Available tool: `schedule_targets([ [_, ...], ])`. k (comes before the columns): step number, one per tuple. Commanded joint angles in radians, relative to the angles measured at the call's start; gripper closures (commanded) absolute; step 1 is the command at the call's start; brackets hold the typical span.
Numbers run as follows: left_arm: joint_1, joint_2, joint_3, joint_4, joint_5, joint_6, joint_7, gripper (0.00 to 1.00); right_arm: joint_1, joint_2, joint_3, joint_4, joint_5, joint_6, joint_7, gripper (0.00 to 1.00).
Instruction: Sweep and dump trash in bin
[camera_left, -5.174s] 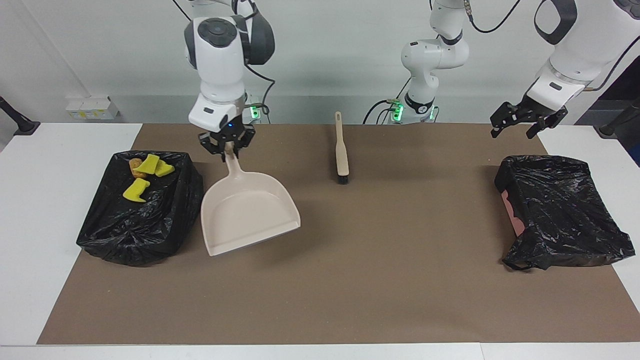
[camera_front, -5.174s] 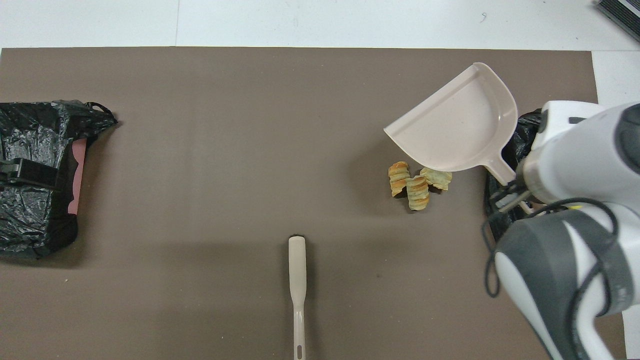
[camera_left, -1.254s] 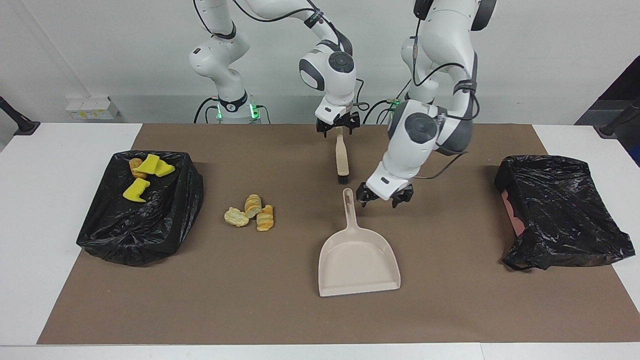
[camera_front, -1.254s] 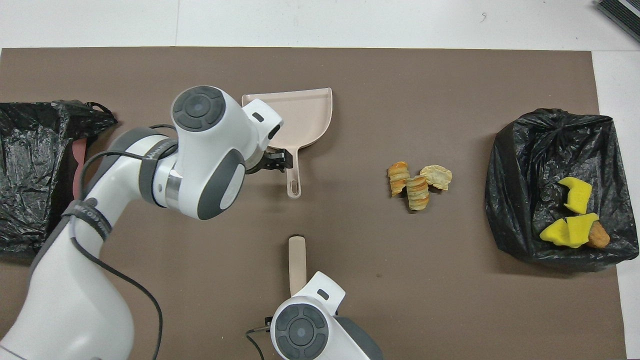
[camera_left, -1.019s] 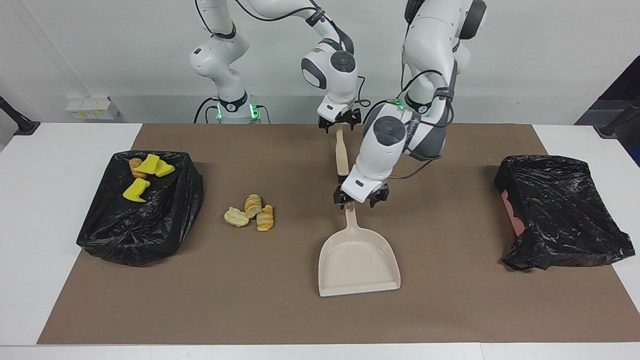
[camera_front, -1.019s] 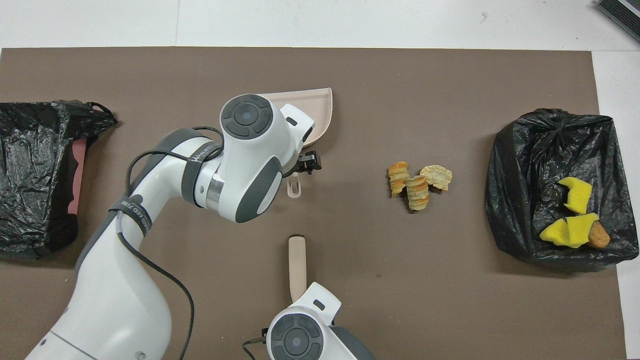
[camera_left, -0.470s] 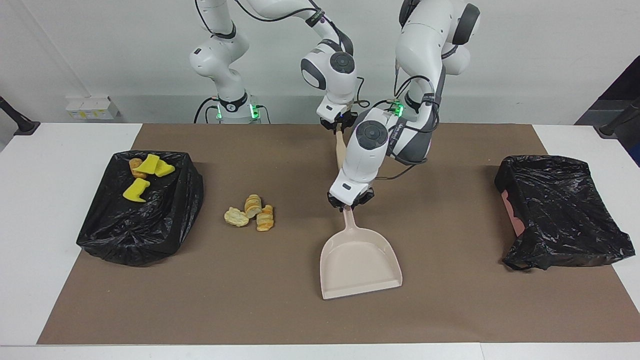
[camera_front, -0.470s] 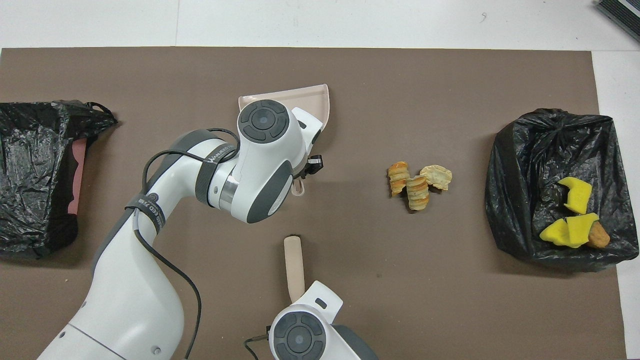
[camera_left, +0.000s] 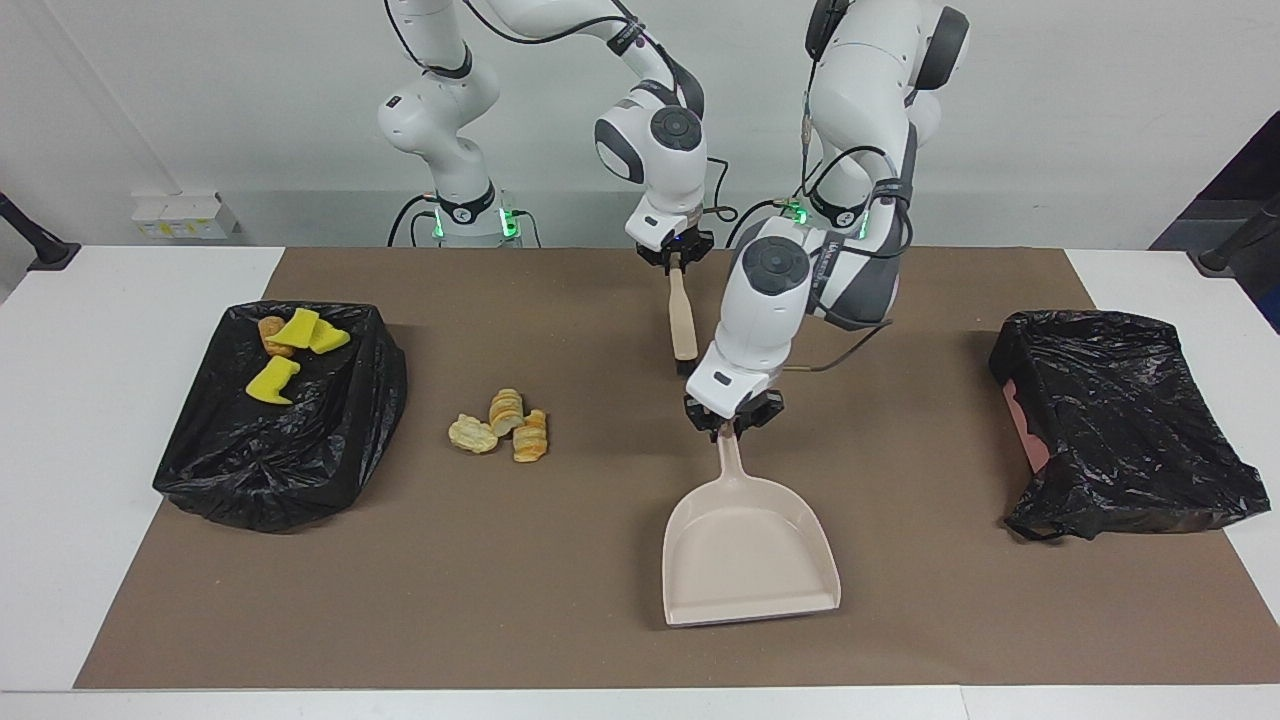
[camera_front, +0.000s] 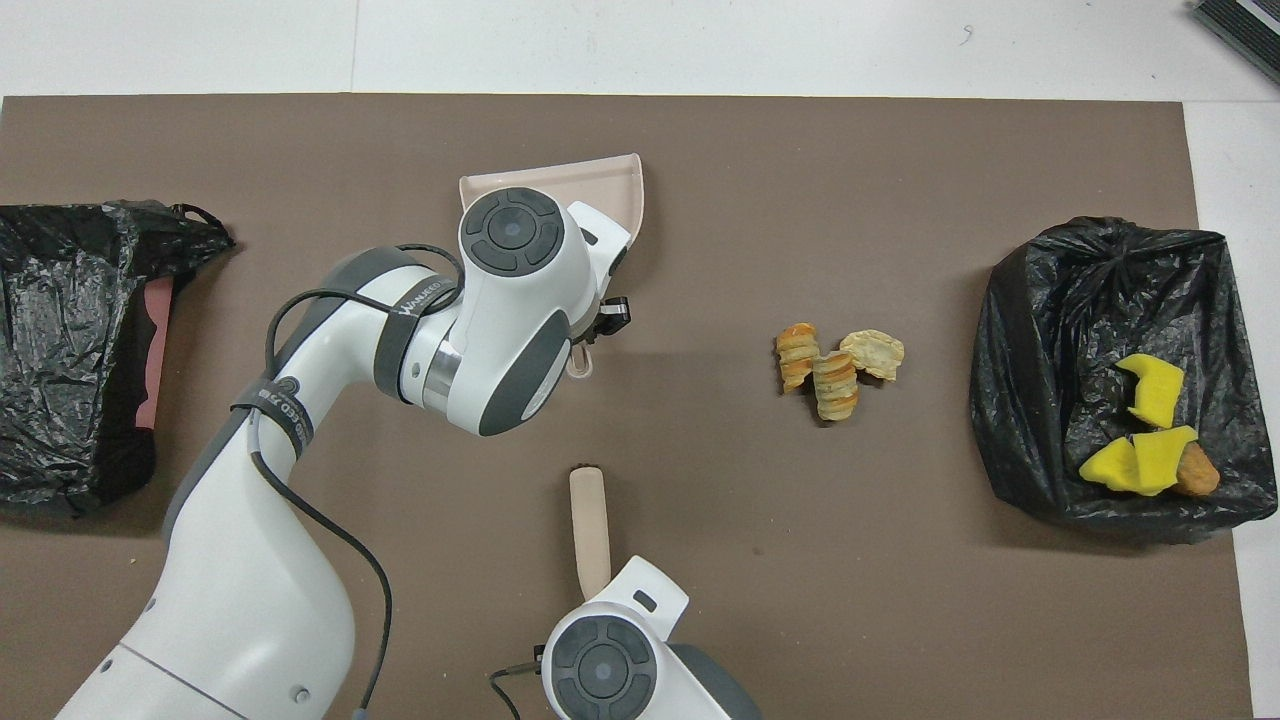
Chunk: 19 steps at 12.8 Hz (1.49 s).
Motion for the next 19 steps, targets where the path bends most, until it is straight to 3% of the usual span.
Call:
schedule_targets([
  [1, 0.074, -0.022, -0.003, 0.011, 0.018, -0.023, 0.219, 1.0, -0.064, -0.073, 0.001, 0.002, -0.062, -0.075, -0.019, 1.0],
  [5, 0.165, -0.066, -0.001, 0.003, 0.013, -0.101, 0.633, 1.0, -0.229, -0.162, 0.001, 0.011, -0.151, -0.19, -0.057, 1.0],
  [8, 0.206, -0.103, 0.0, -0.035, 0.016, -0.12, 1.02, 1.0, -0.346, -0.159, 0.005, 0.026, -0.252, -0.282, -0.065, 1.0],
  [13, 0.188, -0.201, -0.001, -0.189, 0.059, -0.132, 1.506, 1.0, -0.614, -0.139, 0.005, 0.0, -0.352, -0.312, -0.385, 1.0],
  [16, 0.112, -0.236, -0.001, -0.258, 0.065, -0.097, 1.492, 1.0, -0.678, -0.092, 0.006, 0.0, -0.458, -0.278, -0.475, 1.0],
  [19, 0.01, -0.237, -0.001, -0.288, 0.111, -0.097, 1.419, 1.0, -0.672, -0.021, 0.009, 0.003, -0.463, -0.258, -0.496, 1.0],
])
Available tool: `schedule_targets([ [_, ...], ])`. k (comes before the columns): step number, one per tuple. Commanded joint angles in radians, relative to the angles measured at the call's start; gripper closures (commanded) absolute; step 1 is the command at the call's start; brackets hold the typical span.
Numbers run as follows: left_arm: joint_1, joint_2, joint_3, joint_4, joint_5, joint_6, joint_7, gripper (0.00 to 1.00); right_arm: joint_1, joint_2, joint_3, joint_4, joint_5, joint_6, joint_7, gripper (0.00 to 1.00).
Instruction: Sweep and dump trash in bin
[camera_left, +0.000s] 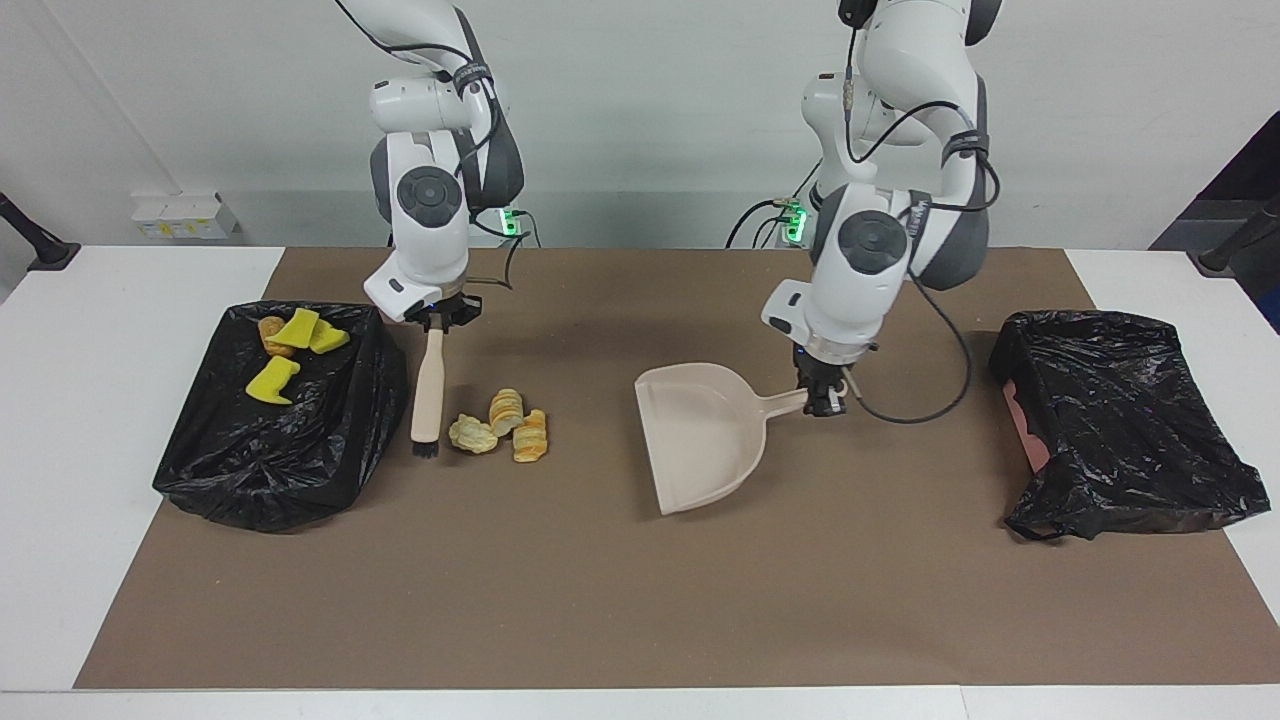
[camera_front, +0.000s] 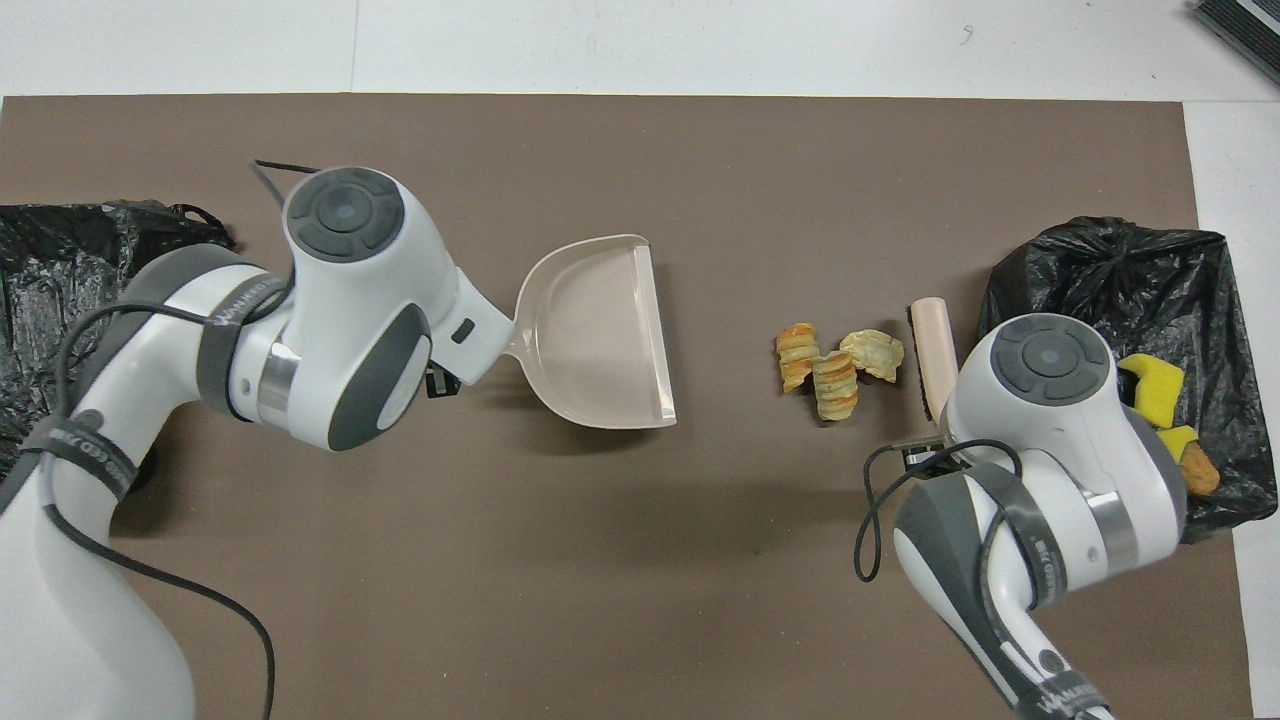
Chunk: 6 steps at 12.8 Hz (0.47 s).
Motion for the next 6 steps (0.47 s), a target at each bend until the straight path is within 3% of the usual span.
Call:
schedule_targets([
  [1, -0.066, -0.031, 0.013, -0.064, 0.035, 0.03, -0.106, 1.0, 0.008, 0.055, 0.012, 0.001, -0.018, 0.039, -0.024, 1.0],
  [4, -0.121, -0.027, 0.013, -0.064, 0.035, 0.004, -0.221, 1.0, 0.043, 0.136, 0.017, 0.01, 0.009, 0.094, -0.016, 1.0],
  [6, -0.167, -0.026, 0.011, -0.064, 0.035, -0.008, -0.296, 1.0, 0.103, 0.142, 0.017, 0.011, 0.11, 0.108, -0.019, 1.0],
])
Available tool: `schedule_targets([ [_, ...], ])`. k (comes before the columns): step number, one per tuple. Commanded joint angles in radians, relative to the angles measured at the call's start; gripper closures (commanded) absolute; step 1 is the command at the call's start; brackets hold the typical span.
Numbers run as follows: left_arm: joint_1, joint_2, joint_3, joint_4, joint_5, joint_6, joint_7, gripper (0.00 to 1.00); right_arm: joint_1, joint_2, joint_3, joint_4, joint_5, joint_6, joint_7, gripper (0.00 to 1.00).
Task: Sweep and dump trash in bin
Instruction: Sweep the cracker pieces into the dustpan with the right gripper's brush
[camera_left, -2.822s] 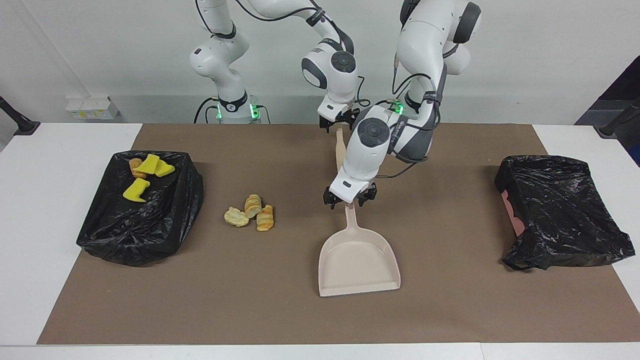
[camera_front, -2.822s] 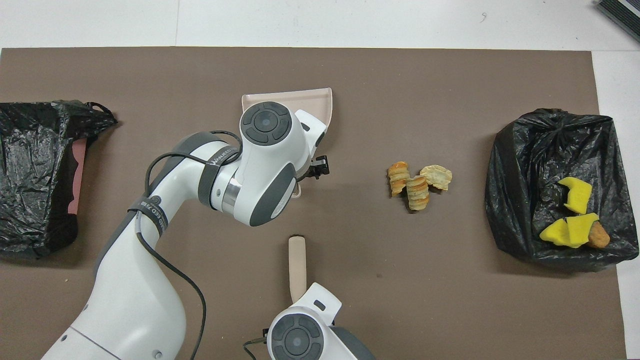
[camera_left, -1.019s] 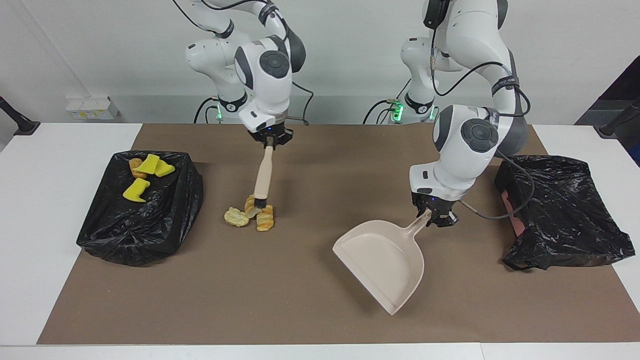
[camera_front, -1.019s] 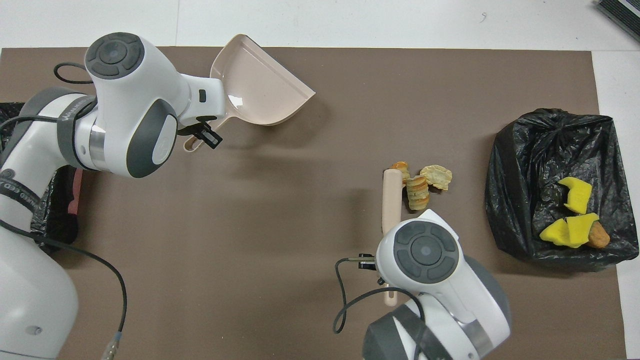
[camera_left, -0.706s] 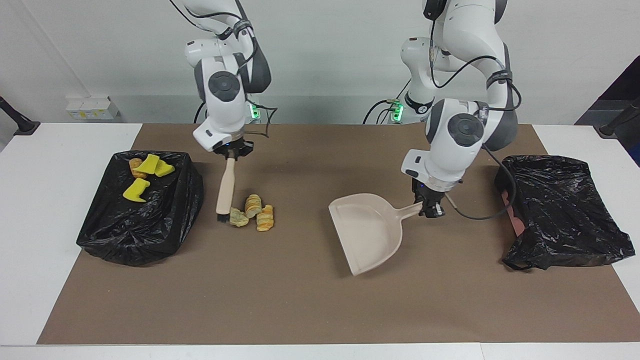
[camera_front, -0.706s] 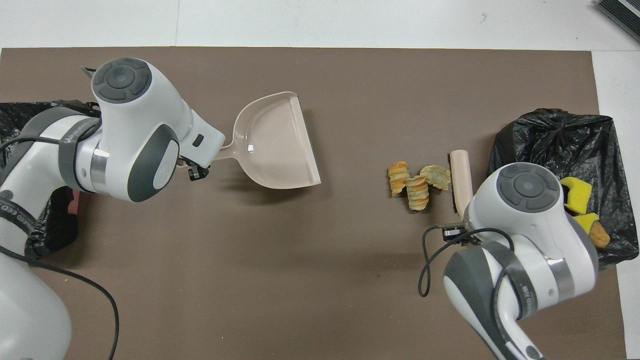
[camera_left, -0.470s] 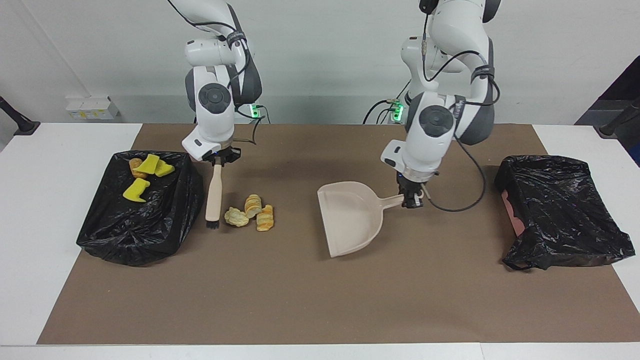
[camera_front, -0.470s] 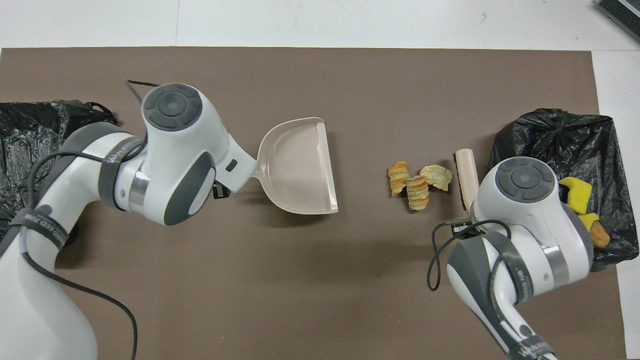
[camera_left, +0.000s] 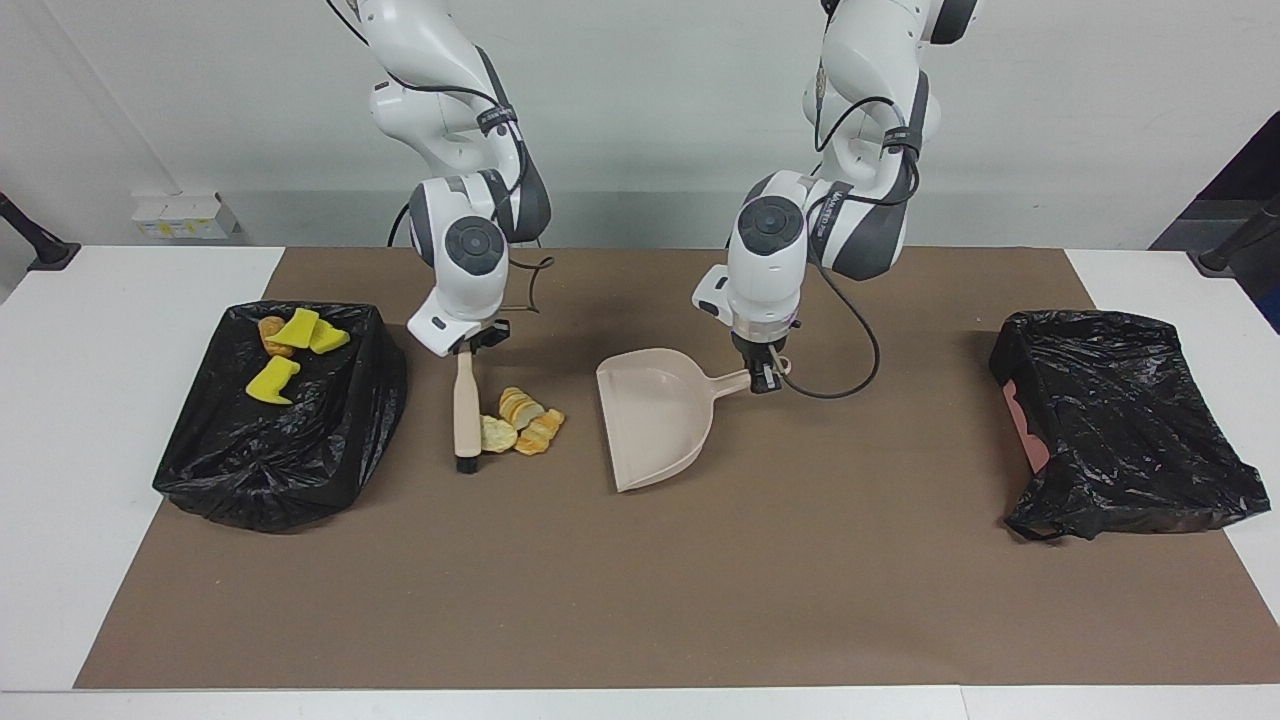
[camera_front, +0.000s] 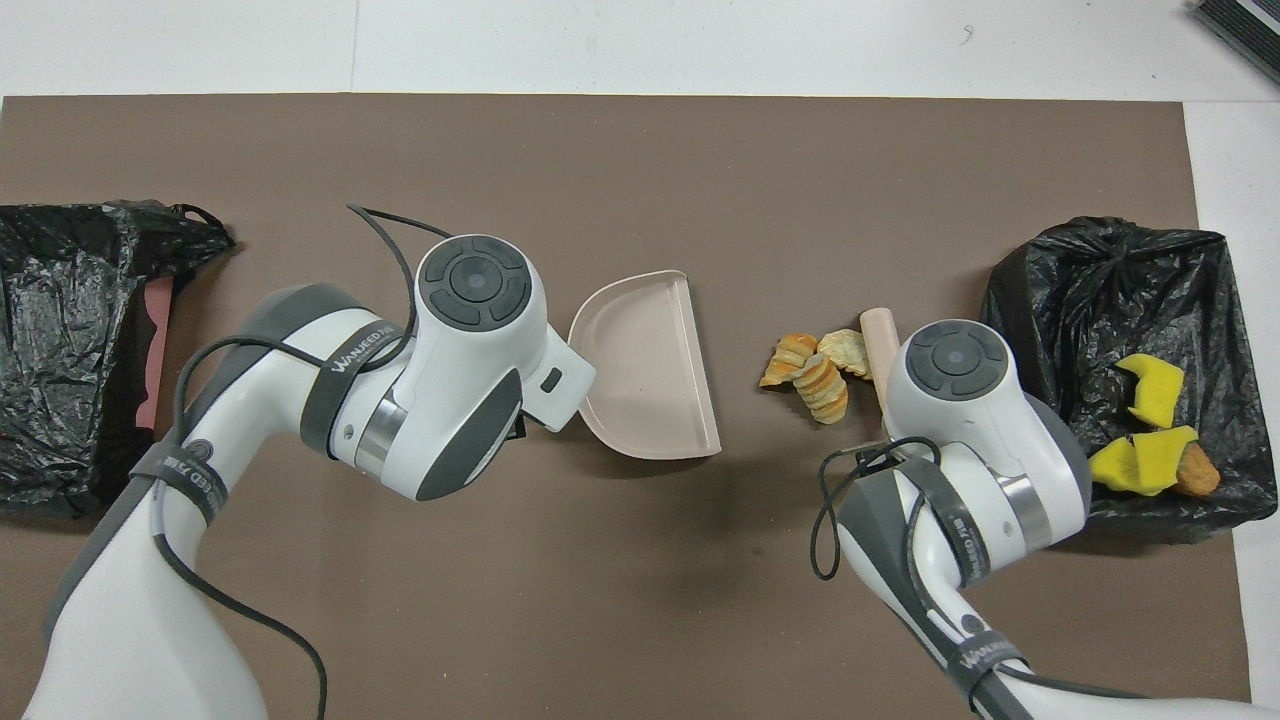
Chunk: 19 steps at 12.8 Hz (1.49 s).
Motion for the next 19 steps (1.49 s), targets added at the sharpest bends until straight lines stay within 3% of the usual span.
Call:
schedule_targets([
  [1, -0.064, -0.026, 0.013, -0.036, 0.02, -0.003, -0.089, 1.0, 0.069, 0.023, 0.005, 0.014, 0.133, 0.019, -0.016, 1.0],
  [7, -0.09, -0.001, 0.01, -0.082, 0.018, 0.11, -0.159, 1.0, 0.182, 0.048, 0.007, 0.068, 0.472, 0.066, -0.015, 1.0],
  [10, -0.04, 0.023, 0.009, -0.082, 0.006, 0.194, -0.13, 1.0, 0.201, 0.037, 0.005, 0.14, 0.471, -0.034, -0.004, 1.0],
  [12, 0.014, 0.04, 0.009, -0.078, -0.108, 0.225, -0.028, 1.0, 0.2, -0.021, -0.002, 0.175, 0.444, -0.138, 0.092, 1.0],
  [16, 0.14, 0.04, 0.009, -0.047, -0.163, 0.233, 0.171, 1.0, 0.209, -0.082, 0.011, 0.275, 0.303, -0.404, 0.255, 1.0],
  [19, 0.24, 0.04, 0.009, 0.008, -0.164, 0.181, 0.323, 1.0, 0.275, -0.122, 0.016, 0.238, 0.322, -0.396, 0.407, 1.0],
])
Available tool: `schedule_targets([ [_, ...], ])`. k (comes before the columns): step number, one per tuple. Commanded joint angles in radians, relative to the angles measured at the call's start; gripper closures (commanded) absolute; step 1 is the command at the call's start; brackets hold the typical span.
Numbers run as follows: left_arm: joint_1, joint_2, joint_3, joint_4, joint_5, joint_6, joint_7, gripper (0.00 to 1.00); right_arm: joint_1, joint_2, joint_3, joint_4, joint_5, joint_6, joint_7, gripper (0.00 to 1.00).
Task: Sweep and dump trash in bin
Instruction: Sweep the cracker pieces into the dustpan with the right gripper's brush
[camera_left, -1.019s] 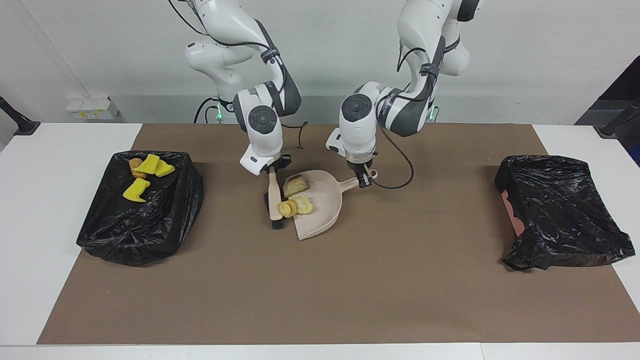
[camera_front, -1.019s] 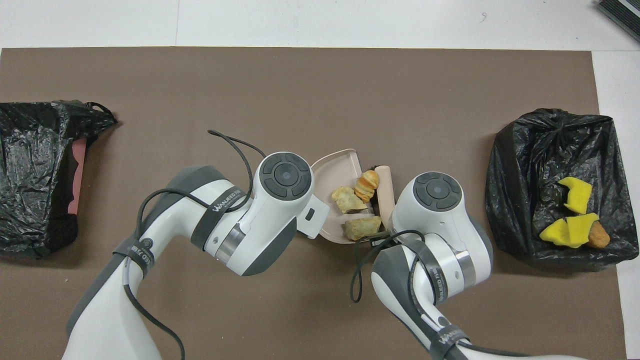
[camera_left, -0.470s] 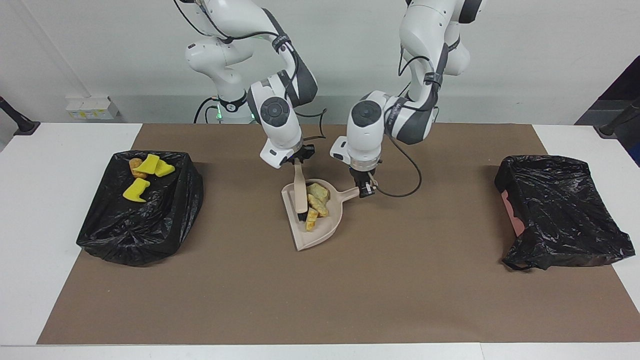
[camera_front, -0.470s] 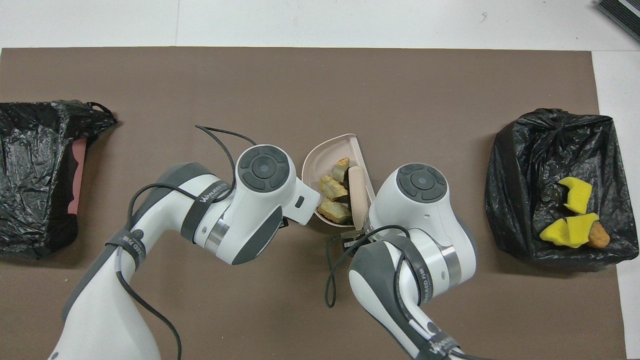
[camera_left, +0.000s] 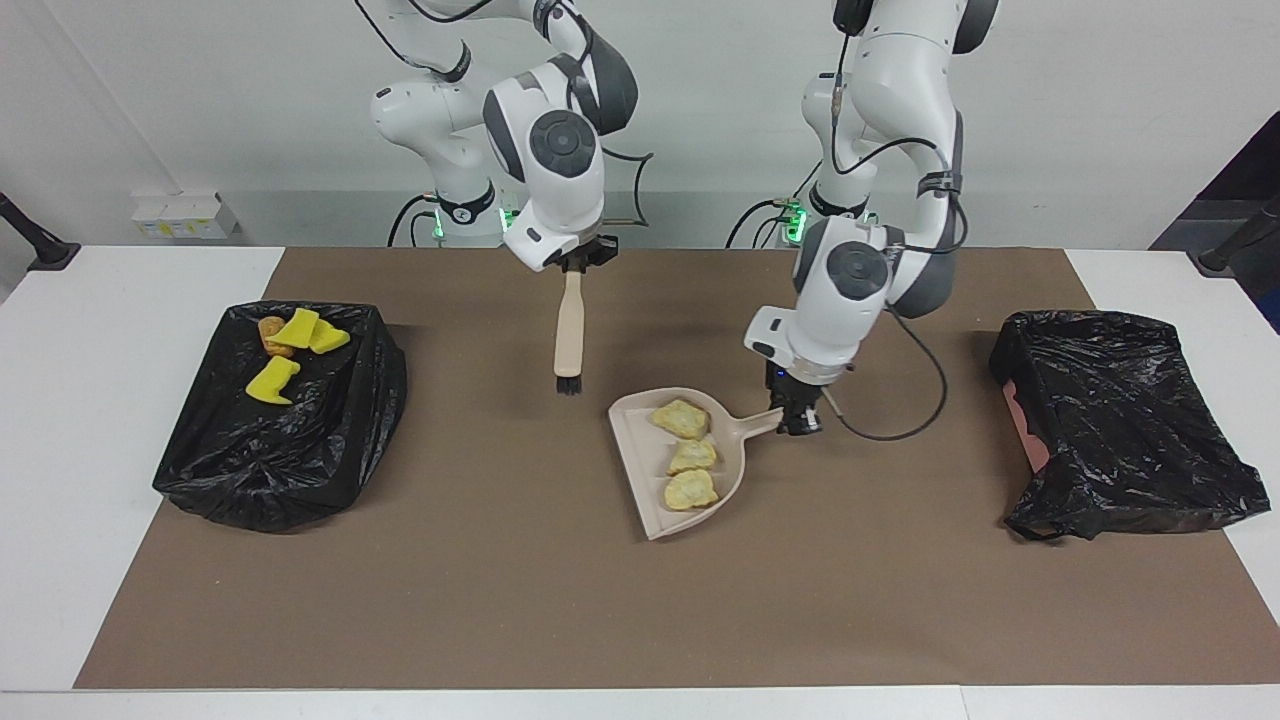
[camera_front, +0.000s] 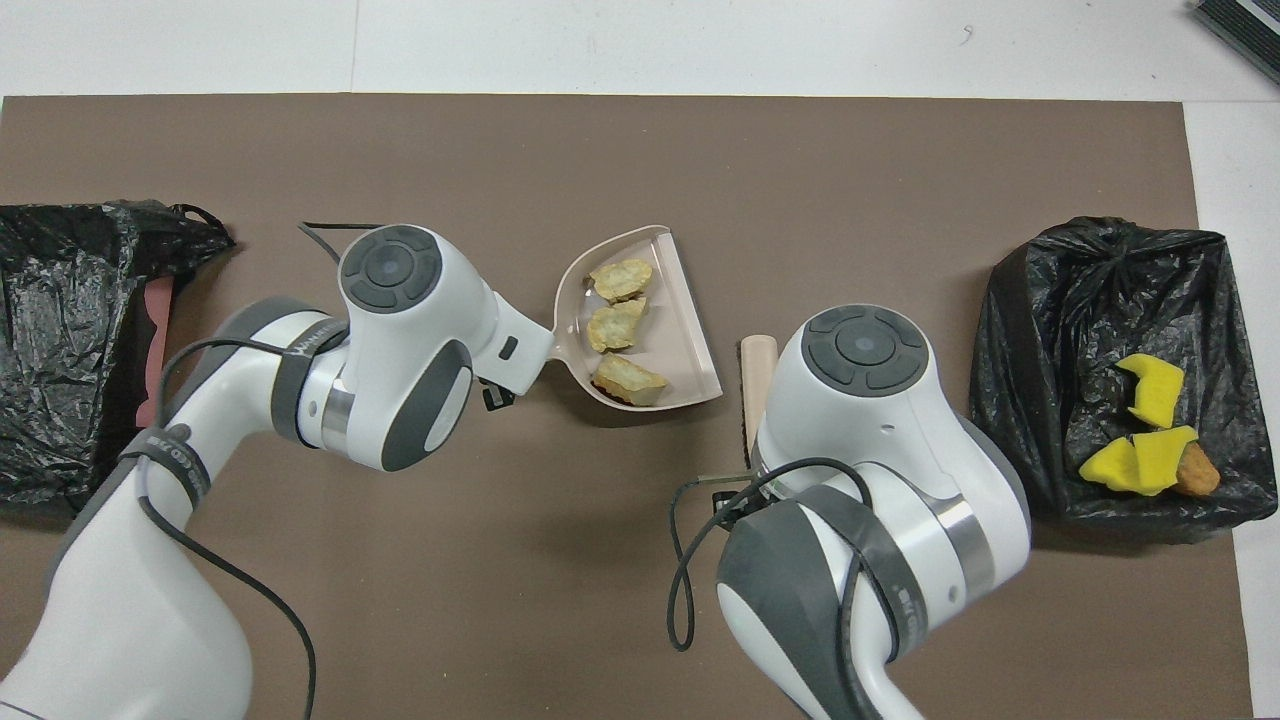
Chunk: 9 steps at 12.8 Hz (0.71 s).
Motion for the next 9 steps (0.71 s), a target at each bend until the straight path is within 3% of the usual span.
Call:
schedule_targets([
  [1, 0.07, -0.003, -0.008, 0.073, -0.021, -0.081, 0.127, 1.0, 0.046, -0.041, 0.012, -0.061, 0.034, 0.056, 0.078, 1.0],
  [6, 0.164, -0.004, -0.004, 0.237, -0.007, -0.301, 0.342, 1.0, 0.185, -0.037, 0.015, -0.178, 0.114, 0.259, 0.083, 1.0],
  [9, 0.225, -0.017, 0.013, 0.286, -0.003, -0.405, 0.494, 1.0, 0.259, 0.018, 0.015, -0.227, 0.131, 0.367, 0.112, 1.0],
])
